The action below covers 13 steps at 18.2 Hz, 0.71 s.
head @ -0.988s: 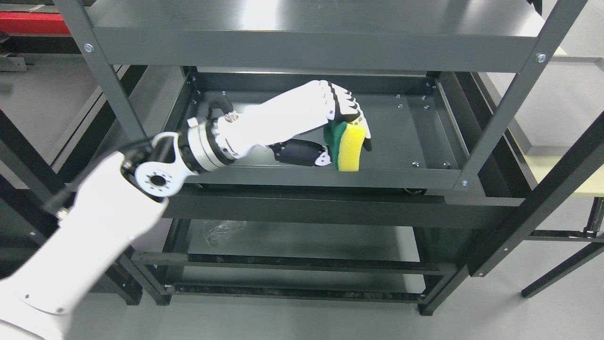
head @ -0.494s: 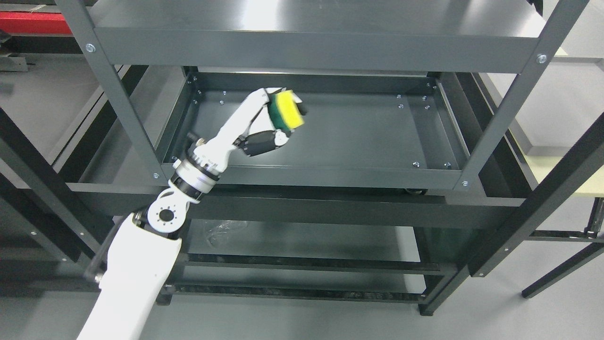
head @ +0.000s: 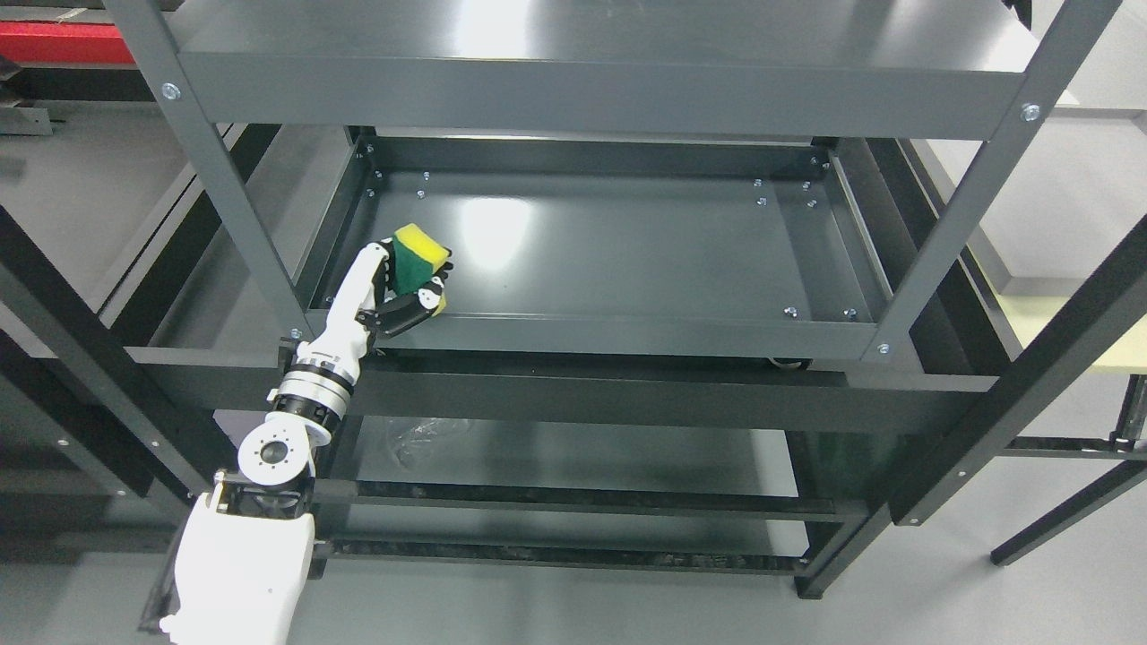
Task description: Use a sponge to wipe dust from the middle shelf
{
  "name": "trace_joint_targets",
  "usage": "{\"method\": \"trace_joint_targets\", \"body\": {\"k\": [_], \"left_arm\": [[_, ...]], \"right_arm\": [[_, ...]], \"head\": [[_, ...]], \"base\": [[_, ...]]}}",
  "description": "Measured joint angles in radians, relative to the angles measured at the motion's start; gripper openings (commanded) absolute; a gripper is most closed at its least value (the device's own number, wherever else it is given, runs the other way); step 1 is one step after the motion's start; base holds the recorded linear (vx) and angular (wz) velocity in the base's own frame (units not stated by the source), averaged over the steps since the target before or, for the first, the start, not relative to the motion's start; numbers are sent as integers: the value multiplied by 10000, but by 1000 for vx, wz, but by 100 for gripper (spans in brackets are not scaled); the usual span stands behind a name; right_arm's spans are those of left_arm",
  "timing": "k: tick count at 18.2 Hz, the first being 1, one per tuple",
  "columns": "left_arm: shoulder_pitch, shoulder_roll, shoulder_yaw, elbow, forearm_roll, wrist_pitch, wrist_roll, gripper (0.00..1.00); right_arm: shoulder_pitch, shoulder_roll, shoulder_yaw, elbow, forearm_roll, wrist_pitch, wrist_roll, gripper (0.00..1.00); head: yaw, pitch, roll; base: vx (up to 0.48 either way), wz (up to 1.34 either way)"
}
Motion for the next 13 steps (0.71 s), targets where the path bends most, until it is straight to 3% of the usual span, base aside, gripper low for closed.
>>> {"method": "trace_joint_targets", "body": {"k": [2, 6, 13], "left_arm": [[308, -100, 207, -665, 172, 25, -107, 5], [783, -238, 149, -1576, 622, -1154, -157, 5], [1649, -387, 675, -2567, 1010, -1672, -138, 4]], "right_arm": [[1, 0, 0, 0, 0, 0, 0, 100], [0, 0, 0, 0, 0, 0, -2, 100], [0, 0, 0, 0, 0, 0, -2, 100]], "head": [[0, 0, 0], [0, 0, 0], [0, 0, 0]], "base": [[0, 0], [0, 0], [-3, 14]]}}
